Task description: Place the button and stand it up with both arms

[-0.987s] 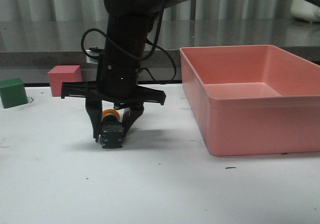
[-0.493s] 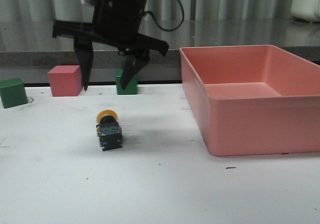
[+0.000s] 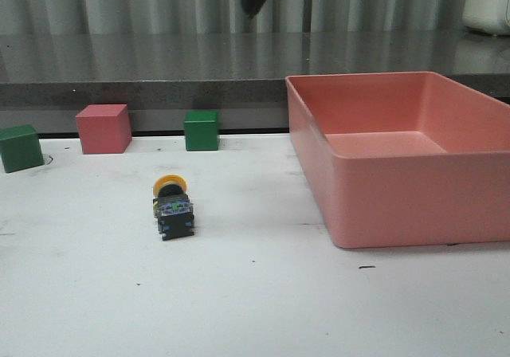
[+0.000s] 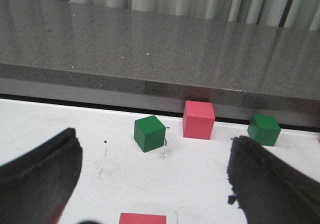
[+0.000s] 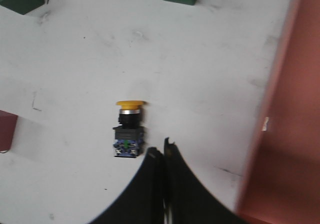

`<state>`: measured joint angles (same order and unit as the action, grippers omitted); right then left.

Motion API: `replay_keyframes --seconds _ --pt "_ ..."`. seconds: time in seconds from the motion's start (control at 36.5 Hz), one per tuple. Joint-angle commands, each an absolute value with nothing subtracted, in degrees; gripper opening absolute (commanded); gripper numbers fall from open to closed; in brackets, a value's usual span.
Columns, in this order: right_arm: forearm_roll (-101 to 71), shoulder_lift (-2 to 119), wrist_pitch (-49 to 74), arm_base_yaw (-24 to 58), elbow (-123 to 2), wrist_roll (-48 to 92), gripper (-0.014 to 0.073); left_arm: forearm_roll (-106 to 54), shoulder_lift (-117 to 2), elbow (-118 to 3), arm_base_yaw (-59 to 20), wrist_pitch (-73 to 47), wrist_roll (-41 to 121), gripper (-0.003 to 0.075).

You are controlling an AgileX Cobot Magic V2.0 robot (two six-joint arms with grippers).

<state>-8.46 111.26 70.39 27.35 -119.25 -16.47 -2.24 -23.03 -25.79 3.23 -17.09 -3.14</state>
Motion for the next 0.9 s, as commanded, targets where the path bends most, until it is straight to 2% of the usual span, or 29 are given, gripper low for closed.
replay_keyframes --seconds 0.0,0.19,0.33,0.88 --pt "-8.23 105.34 70.54 24.91 -120.52 -11.39 -0.0068 -2.29 -23.76 -27.85 3.36 -12.35 -3.26 0.0564" --pt "2.46 97.77 69.34 19.19 -113.08 -8.16 -0.0068 -2.29 -23.76 -27.85 3.36 -10.45 -3.26 0.0564" --pt "2.62 91.08 64.92 15.33 -104.27 -8.16 -0.0068 -2.29 -23.76 -27.85 3.36 -10.45 -3.26 0.0564" --pt "3.6 57.6 33.65 15.03 -55.32 -8.16 -0.0068 -2.29 -23.76 -27.85 3.36 -10.45 -3.26 0.0564"
